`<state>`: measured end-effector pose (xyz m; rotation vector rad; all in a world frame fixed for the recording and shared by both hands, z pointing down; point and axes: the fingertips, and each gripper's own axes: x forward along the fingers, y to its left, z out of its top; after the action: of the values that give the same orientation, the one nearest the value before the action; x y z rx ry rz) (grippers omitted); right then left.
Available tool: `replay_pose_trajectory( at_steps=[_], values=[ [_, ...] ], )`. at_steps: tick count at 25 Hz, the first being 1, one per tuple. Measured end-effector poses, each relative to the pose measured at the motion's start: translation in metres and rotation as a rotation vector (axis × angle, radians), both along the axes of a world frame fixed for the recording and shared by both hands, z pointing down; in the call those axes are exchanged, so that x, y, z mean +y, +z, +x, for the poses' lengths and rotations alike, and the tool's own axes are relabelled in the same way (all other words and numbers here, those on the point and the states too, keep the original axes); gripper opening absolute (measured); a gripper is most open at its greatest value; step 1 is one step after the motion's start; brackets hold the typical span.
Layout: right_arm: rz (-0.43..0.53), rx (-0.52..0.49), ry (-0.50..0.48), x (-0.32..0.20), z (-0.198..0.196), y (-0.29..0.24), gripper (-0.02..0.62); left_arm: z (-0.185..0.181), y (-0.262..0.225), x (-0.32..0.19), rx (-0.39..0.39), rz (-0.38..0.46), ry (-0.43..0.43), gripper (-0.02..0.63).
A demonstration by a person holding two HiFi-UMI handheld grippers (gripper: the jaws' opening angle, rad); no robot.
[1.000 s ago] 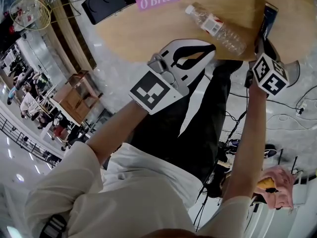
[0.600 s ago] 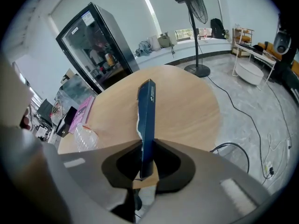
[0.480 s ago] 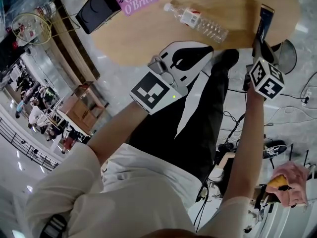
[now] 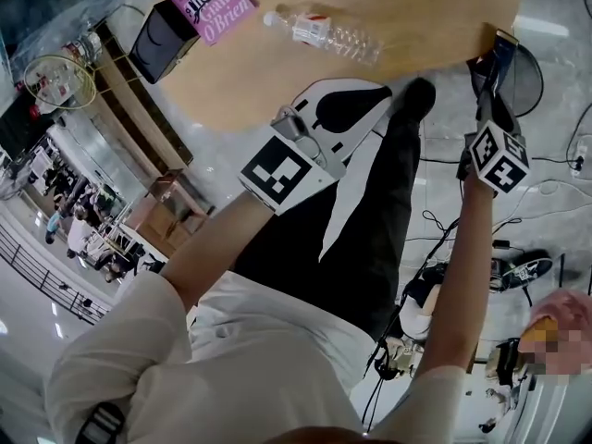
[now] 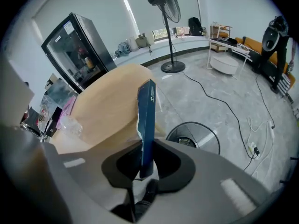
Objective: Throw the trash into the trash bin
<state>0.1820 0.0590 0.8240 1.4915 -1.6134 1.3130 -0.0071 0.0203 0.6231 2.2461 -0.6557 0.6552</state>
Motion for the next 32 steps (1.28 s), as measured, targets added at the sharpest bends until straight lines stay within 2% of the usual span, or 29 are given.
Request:
replay_pose_trajectory(
  at_steps=[10,19,23,24,26,27,32],
  values=[
    [-0.082,0.066,0.019,0.048,0.044,0.052,0.061,0.030,0.023,0.016,-0.016,-0.028,0.054,0.006],
    [-0.257,0.147,0.000,0.084,0.067,0.118,0.071,0.043,0.043,0.025,-0.041,-0.048,0.079,0.006],
    [-0.280,0.160,-0.018,0.089,0.073,0.134,0.081,0.043,0.051,0.031,-0.046,-0.064,0.080,0.006],
    [-0.269,0.158,-0.010,0.088,0.075,0.136,0.106,0.042,0.053,0.032,-0.048,-0.069,0.078,0.006],
    [-0.244,0.149,0.009,0.084,0.077,0.138,0.260,0.040,0.057,0.035,-0.051,-0.075,0.074,0.006],
    [-0.235,0.144,0.016,0.083,0.077,0.137,0.297,0.039,0.057,0.035,-0.051,-0.075,0.073,0.006],
    [-0.184,0.113,0.008,0.079,0.072,0.123,0.324,0.039,0.050,0.038,-0.048,-0.072,0.074,0.006]
  ],
)
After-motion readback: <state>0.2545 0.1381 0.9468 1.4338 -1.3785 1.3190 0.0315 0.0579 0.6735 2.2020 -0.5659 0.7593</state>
